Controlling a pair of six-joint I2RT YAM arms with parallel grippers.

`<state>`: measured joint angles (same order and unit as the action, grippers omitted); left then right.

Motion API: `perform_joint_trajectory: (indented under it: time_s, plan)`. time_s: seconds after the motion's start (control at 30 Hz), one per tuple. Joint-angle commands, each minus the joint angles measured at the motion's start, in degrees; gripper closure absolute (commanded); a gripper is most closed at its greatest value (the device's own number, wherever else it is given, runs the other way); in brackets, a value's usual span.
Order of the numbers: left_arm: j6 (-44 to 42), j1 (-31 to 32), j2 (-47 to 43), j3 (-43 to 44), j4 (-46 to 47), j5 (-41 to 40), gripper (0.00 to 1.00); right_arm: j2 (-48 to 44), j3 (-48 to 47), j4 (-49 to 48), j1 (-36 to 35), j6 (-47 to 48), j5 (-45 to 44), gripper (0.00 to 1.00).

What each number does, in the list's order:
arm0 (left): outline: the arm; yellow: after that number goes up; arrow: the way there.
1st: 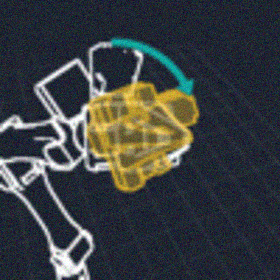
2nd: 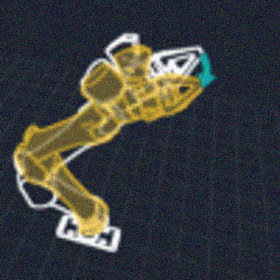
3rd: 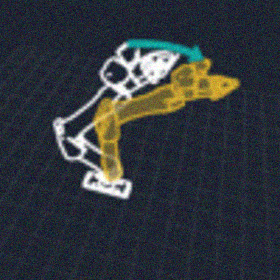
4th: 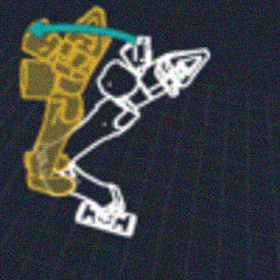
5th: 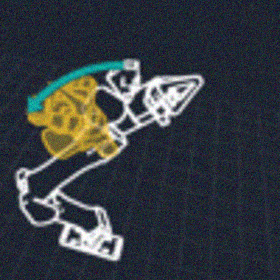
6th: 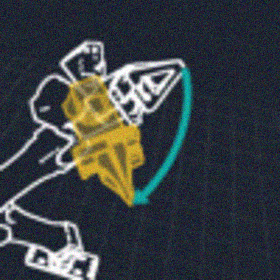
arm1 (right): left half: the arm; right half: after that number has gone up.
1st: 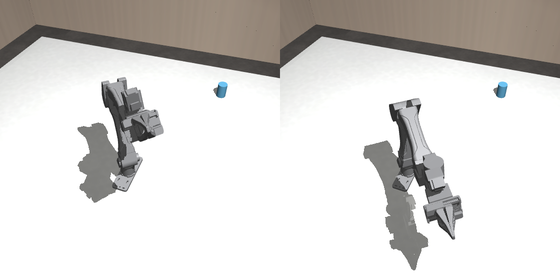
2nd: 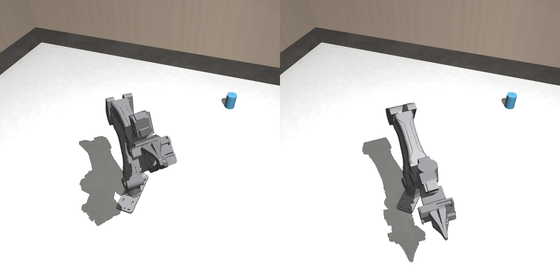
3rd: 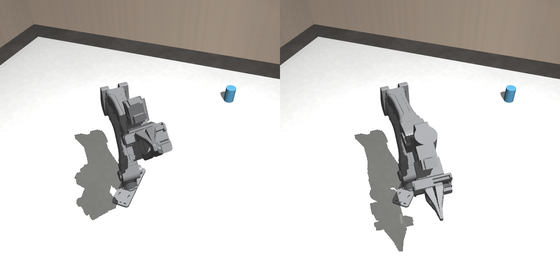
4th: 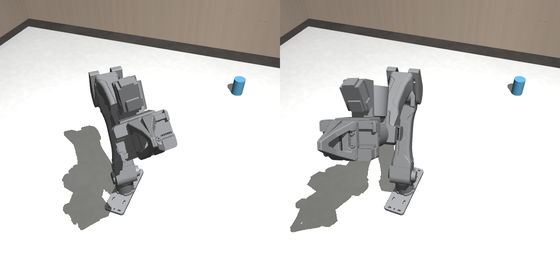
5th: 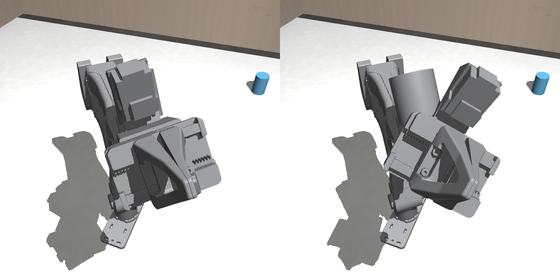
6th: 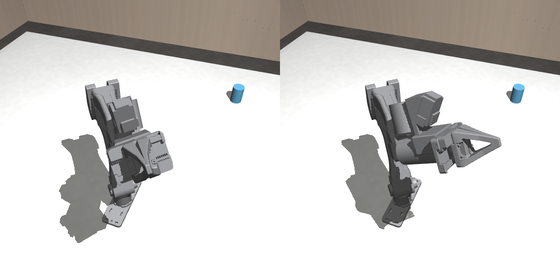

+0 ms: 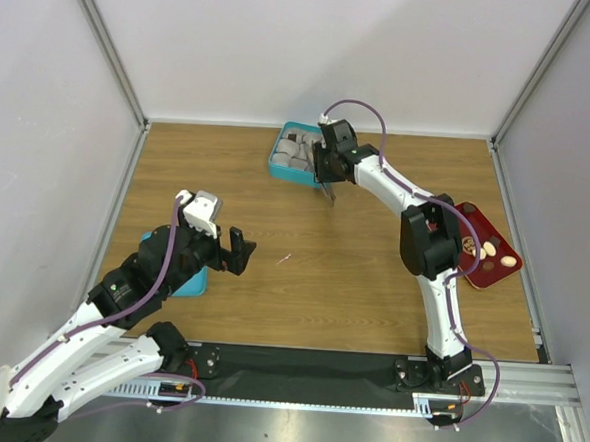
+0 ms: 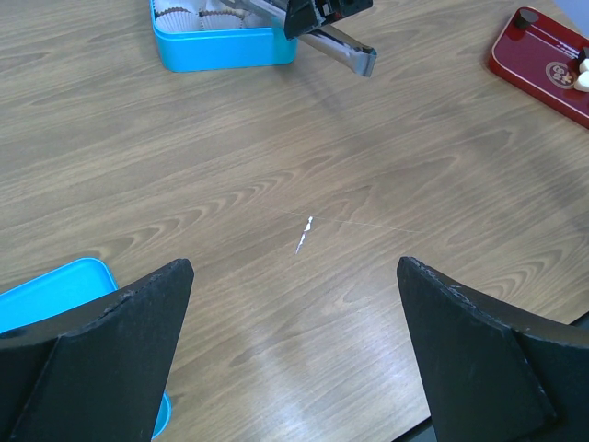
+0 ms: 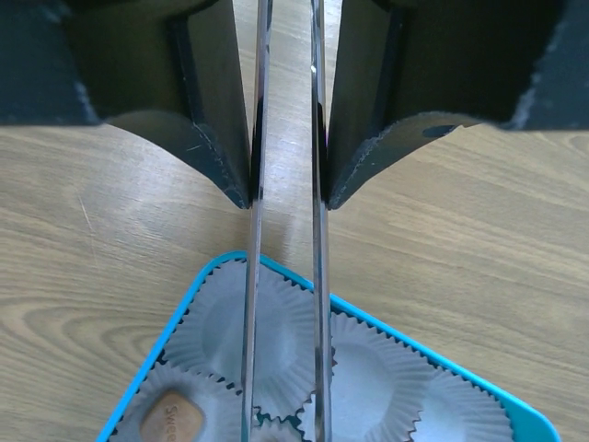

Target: Pack the chocolate

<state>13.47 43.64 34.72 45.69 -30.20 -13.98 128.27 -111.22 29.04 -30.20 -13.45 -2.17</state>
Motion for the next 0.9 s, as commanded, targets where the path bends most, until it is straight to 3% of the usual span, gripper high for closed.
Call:
perform_joint_trajectory:
  time_s: [0.0, 0.6, 0.8, 0.87]
  plan:
    - [-0.6, -0.2, -0.4, 0.2, 1.0, -0.7, 0.0, 0.5, -0.9, -1.2, -0.4, 0.9, -1.6, 0.58]
    - [-0.6, -0.2, 0.1, 0.2, 0.8, -0.7, 0.0, -7.9, -3.5, -1.0, -0.3, 3.2, -3.5, 0.6]
    - [-0.6, -0.2, -0.2, 0.1, 1.0, 0.4, 0.0, -19.5, 2.8, 6.8, 0.5, 0.4, -10.5, 0.6]
    - [-0.6, -0.2, -0.1, 0.2, 0.8, 0.9, 0.0, -25.7, 8.8, 11.2, 2.8, -3.3, -9.5, 0.59]
